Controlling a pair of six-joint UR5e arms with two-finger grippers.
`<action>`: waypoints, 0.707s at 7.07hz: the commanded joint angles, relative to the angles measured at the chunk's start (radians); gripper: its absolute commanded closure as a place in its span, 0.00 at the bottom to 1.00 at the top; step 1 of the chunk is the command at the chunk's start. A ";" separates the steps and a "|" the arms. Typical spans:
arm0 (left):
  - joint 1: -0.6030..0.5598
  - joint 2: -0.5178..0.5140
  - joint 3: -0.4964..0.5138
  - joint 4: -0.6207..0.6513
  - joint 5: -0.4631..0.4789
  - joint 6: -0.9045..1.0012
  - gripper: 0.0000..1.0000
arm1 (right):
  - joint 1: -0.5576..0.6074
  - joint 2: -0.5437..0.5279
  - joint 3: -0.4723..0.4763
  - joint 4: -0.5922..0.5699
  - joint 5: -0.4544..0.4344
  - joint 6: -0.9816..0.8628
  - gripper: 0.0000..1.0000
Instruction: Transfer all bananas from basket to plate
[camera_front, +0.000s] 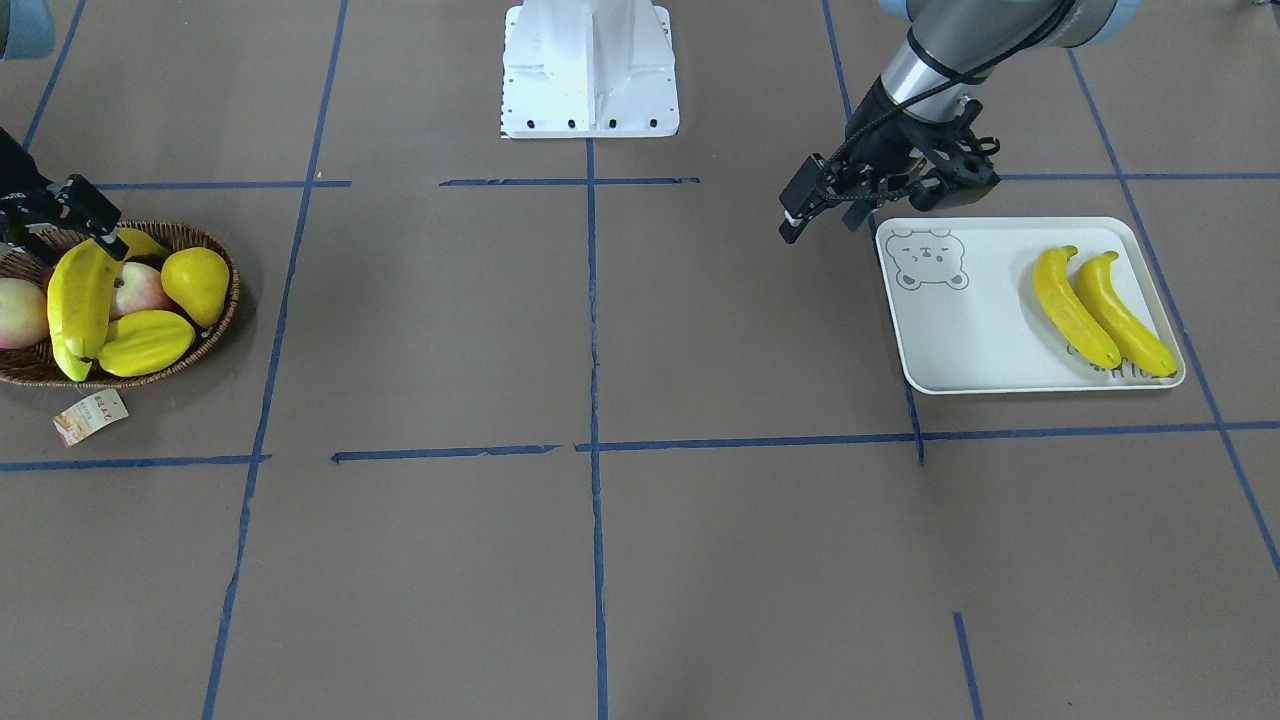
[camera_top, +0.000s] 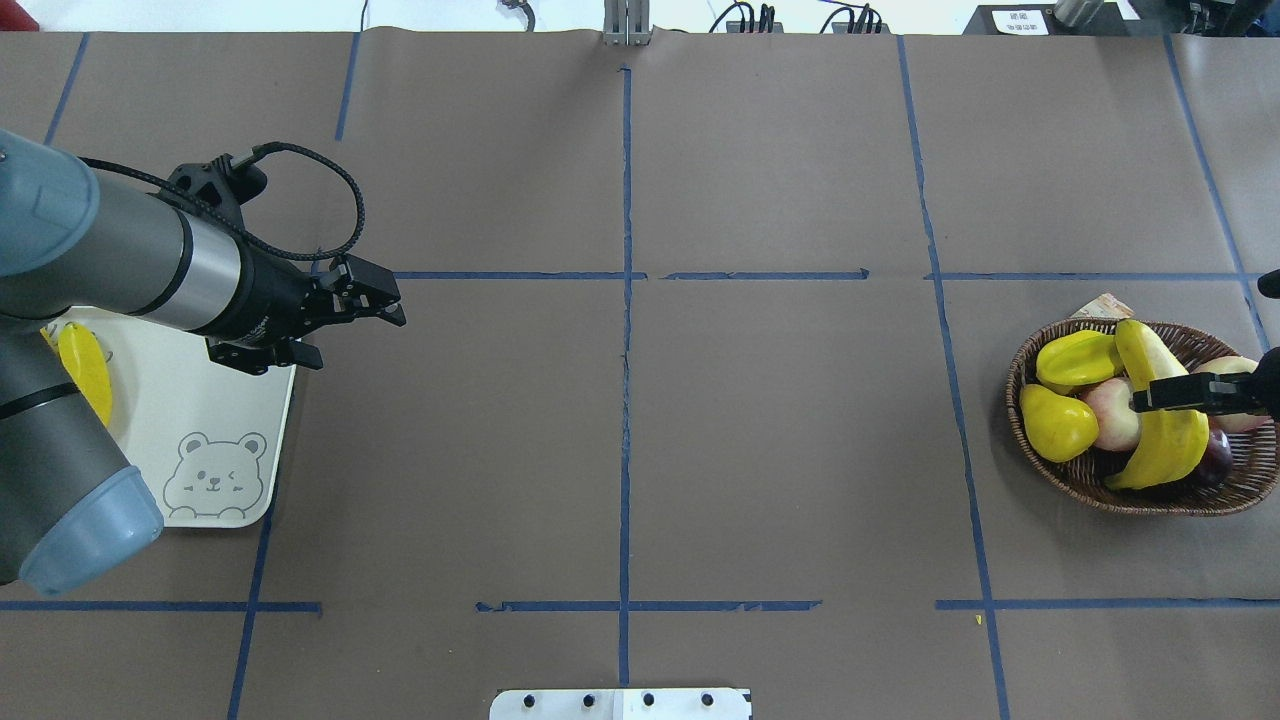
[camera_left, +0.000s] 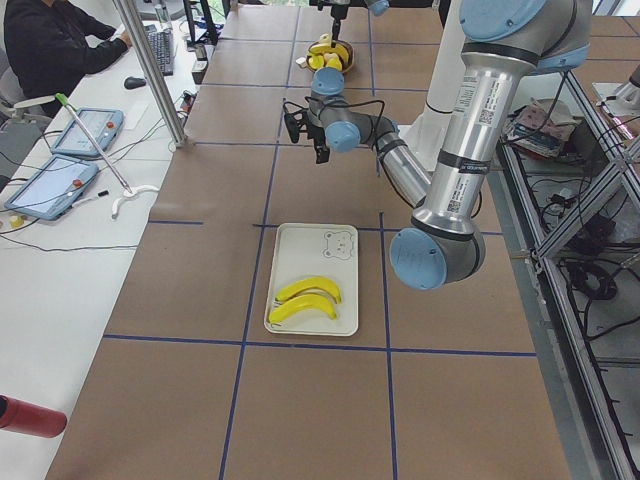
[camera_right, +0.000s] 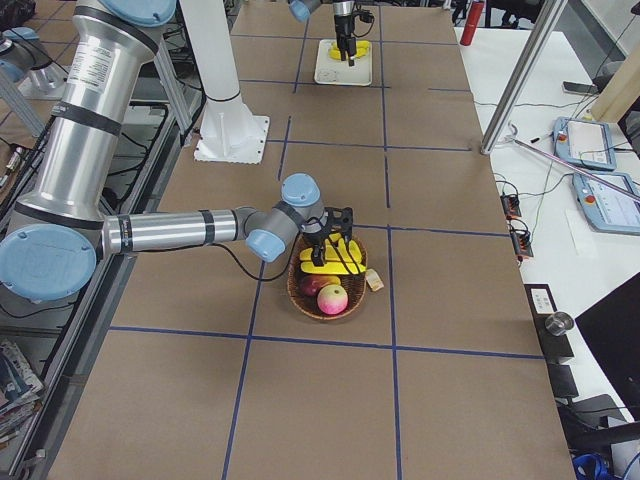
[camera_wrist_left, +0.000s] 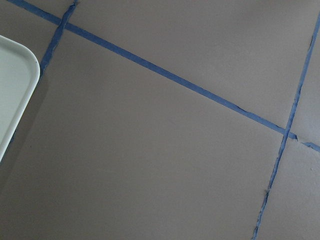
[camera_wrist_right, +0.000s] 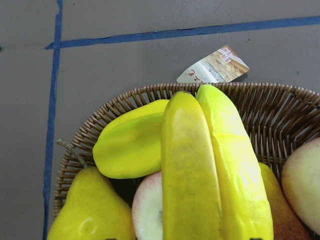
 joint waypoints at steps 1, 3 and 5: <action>0.000 0.006 -0.001 0.000 0.000 0.001 0.00 | -0.004 0.013 -0.012 -0.001 0.005 0.000 0.09; 0.000 0.010 -0.001 0.000 -0.001 0.001 0.00 | -0.010 0.016 -0.012 0.001 0.022 -0.001 0.30; 0.000 0.013 -0.001 0.000 -0.001 0.001 0.00 | -0.012 0.016 -0.012 -0.001 0.022 -0.010 0.72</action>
